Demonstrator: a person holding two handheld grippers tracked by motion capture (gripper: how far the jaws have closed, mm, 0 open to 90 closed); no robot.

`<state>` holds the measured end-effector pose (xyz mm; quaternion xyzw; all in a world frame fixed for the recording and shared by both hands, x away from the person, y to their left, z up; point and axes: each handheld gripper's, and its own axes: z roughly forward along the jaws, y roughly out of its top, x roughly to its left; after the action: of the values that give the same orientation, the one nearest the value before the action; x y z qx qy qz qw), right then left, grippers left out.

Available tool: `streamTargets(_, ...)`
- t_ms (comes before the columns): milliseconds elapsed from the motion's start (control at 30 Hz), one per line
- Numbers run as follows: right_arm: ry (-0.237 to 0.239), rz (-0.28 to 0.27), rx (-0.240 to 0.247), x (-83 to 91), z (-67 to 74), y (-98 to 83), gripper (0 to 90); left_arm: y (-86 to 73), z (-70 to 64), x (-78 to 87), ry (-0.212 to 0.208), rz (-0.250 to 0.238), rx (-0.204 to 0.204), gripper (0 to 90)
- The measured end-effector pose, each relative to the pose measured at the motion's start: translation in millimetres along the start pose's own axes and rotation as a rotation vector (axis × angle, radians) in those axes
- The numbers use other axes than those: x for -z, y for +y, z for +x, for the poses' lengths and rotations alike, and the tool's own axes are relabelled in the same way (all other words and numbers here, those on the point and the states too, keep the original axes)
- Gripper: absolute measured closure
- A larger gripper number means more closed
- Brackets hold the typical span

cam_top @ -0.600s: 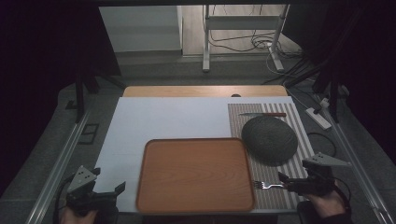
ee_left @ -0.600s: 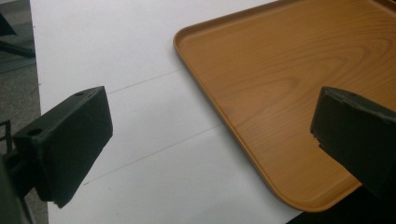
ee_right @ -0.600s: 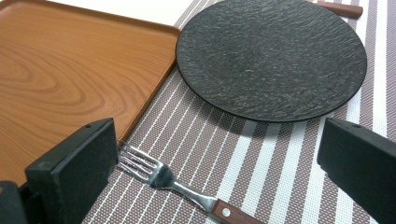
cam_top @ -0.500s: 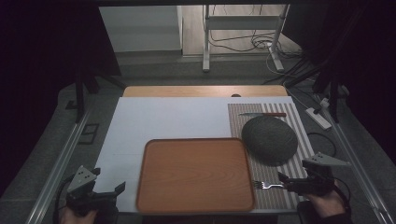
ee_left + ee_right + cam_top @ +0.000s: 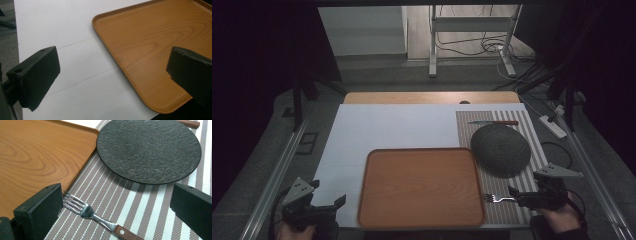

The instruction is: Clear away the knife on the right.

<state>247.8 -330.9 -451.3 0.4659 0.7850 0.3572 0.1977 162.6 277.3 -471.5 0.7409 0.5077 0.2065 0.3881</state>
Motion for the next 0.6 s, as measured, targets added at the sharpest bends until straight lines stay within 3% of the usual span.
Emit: streamTargets(600,0.03,0.016,0.03,-4.1,0.0,4.1,0.0,0.5,0.9,-1.5,-0.016,0.013,-0.004,0.0)
